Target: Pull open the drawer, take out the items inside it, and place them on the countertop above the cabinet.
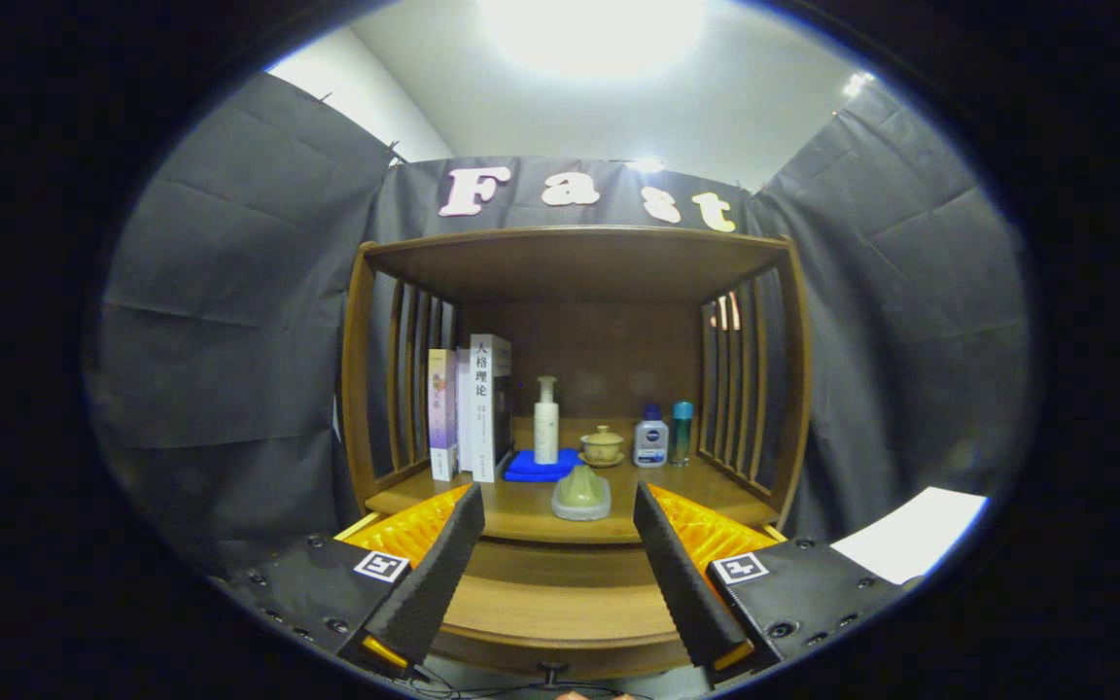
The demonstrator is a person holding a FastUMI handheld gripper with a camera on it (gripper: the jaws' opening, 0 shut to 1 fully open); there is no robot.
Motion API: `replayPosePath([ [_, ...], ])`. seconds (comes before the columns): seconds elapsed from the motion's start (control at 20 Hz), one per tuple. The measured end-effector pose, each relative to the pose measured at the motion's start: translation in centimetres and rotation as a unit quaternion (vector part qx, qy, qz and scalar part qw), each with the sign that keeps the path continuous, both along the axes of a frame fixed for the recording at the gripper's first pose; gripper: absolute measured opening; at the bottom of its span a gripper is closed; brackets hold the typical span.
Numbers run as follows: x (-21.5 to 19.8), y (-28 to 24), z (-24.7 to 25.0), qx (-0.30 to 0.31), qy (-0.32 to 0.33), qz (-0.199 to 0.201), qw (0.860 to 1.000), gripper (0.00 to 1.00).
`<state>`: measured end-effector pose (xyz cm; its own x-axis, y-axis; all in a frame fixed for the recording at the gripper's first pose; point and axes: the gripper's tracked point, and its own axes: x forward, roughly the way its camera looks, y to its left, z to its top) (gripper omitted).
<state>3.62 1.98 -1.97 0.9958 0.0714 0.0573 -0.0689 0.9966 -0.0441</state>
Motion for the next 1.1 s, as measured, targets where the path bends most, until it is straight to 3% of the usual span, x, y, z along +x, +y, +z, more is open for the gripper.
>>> replayPosePath([
  [0.15, -1.8, -0.7, -1.3, 0.018, -0.004, -0.018, 1.0, 0.97],
  [0.6, -4.9, 0.2, -7.8, 0.053, 0.04, -0.01, 0.998, 0.95],
  [1.1, -3.3, 0.3, -15.7, 0.053, 0.112, -0.011, 0.992, 0.96],
])
